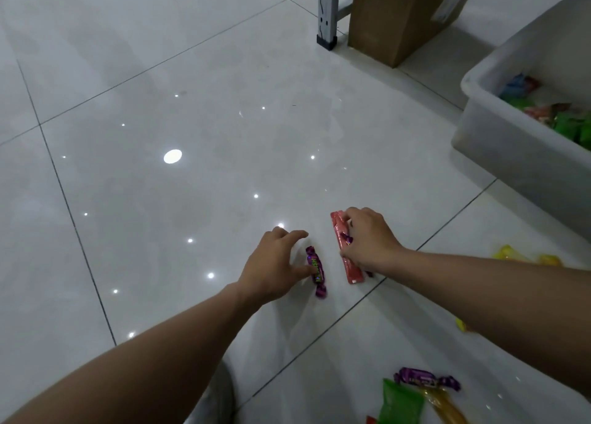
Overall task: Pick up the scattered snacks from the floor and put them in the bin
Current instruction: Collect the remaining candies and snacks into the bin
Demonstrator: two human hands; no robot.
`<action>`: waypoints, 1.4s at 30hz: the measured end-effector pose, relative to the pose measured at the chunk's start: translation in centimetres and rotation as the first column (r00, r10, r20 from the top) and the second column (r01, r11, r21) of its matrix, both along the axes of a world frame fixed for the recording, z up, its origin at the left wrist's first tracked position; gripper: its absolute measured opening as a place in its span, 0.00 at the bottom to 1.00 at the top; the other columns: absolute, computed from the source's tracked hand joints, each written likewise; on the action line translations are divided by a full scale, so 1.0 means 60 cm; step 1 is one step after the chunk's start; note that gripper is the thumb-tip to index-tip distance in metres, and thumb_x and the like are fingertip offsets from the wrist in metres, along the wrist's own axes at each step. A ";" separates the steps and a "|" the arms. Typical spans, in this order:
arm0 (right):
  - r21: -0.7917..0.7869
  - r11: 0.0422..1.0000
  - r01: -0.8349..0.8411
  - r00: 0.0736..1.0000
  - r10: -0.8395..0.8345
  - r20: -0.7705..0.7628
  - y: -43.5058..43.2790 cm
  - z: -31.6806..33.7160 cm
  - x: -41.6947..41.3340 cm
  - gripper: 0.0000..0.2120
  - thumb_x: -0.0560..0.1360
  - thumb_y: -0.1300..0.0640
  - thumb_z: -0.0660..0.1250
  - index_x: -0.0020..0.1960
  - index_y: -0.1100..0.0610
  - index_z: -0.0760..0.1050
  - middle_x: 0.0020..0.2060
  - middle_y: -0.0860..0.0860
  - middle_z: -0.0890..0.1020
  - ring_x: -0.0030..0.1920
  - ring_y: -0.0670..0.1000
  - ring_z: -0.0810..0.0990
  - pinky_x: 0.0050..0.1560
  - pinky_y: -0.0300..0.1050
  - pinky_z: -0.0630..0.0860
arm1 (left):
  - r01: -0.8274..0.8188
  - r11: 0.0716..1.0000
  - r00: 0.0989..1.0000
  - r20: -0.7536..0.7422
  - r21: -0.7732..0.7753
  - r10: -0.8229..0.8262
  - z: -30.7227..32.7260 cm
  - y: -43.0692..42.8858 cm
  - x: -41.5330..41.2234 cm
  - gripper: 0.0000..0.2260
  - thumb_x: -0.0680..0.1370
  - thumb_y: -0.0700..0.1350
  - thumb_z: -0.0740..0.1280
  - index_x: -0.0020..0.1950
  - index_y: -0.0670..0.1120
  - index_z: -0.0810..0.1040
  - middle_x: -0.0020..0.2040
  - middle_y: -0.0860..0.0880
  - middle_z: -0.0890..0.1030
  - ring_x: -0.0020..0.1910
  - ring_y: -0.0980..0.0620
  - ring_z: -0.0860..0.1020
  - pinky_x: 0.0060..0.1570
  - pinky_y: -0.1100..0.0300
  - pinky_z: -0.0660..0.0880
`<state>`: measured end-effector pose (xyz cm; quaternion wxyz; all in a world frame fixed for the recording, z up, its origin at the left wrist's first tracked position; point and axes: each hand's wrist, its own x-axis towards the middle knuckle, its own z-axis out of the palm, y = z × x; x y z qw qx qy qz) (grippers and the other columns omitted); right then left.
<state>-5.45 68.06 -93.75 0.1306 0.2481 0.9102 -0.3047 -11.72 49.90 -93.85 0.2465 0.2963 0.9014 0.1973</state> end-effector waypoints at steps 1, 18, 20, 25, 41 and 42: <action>0.005 0.999 0.032 0.999 -0.032 0.007 0.003 0.001 0.004 0.24 0.67 0.59 0.76 0.59 0.57 0.70 0.55 0.54 0.71 0.55 0.55 0.73 0.54 0.48 0.75 | -0.022 1.000 1.000 0.011 -0.001 0.022 -0.002 0.005 0.004 0.31 0.70 0.58 0.73 0.71 0.54 0.68 0.61 0.51 0.71 0.60 0.51 0.70 0.56 0.56 0.73; -0.027 0.985 0.172 0.984 -0.173 -0.039 0.046 -0.004 0.027 0.05 0.66 0.63 0.70 0.42 0.60 0.80 0.36 0.56 0.79 0.39 0.56 0.77 0.33 0.43 0.70 | -0.170 0.977 0.969 0.204 0.131 0.141 -0.006 0.051 0.017 0.27 0.72 0.34 0.69 0.68 0.50 0.69 0.48 0.51 0.77 0.40 0.54 0.76 0.42 0.62 0.76; -0.079 0.980 0.183 0.981 -0.187 -0.048 0.050 -0.002 0.029 0.10 0.65 0.62 0.72 0.47 0.57 0.82 0.40 0.56 0.82 0.43 0.55 0.79 0.41 0.45 0.76 | -0.202 0.969 0.956 0.243 0.142 0.164 -0.007 0.052 0.013 0.28 0.72 0.34 0.69 0.68 0.50 0.69 0.43 0.53 0.77 0.39 0.54 0.78 0.42 0.58 0.80; -0.147 0.962 0.230 0.969 -0.240 -0.056 0.061 0.005 0.038 0.16 0.66 0.62 0.74 0.54 0.56 0.83 0.46 0.54 0.84 0.49 0.52 0.81 0.52 0.44 0.77 | -0.241 0.957 0.947 0.256 0.161 0.195 -0.009 0.062 0.005 0.29 0.70 0.34 0.72 0.68 0.50 0.68 0.40 0.52 0.78 0.40 0.54 0.79 0.40 0.61 0.78; -0.353 0.722 0.595 0.645 -0.691 -0.327 0.186 0.150 0.087 0.15 0.69 0.64 0.75 0.55 0.56 0.82 0.41 0.47 0.83 0.38 0.41 0.78 0.38 0.31 0.73 | -0.268 0.836 0.939 0.325 0.479 0.115 0.134 0.322 -0.035 0.22 0.71 0.38 0.75 0.63 0.49 0.73 0.42 0.46 0.83 0.39 0.48 0.83 0.29 0.64 0.78; -0.374 0.697 0.611 0.607 -0.717 -0.343 0.199 0.165 0.095 0.16 0.69 0.64 0.75 0.56 0.57 0.82 0.40 0.46 0.82 0.38 0.40 0.78 0.40 0.33 0.74 | -0.247 0.834 0.941 0.326 0.493 0.086 0.148 0.341 -0.032 0.22 0.71 0.38 0.74 0.62 0.49 0.73 0.41 0.46 0.83 0.39 0.48 0.83 0.30 0.63 0.79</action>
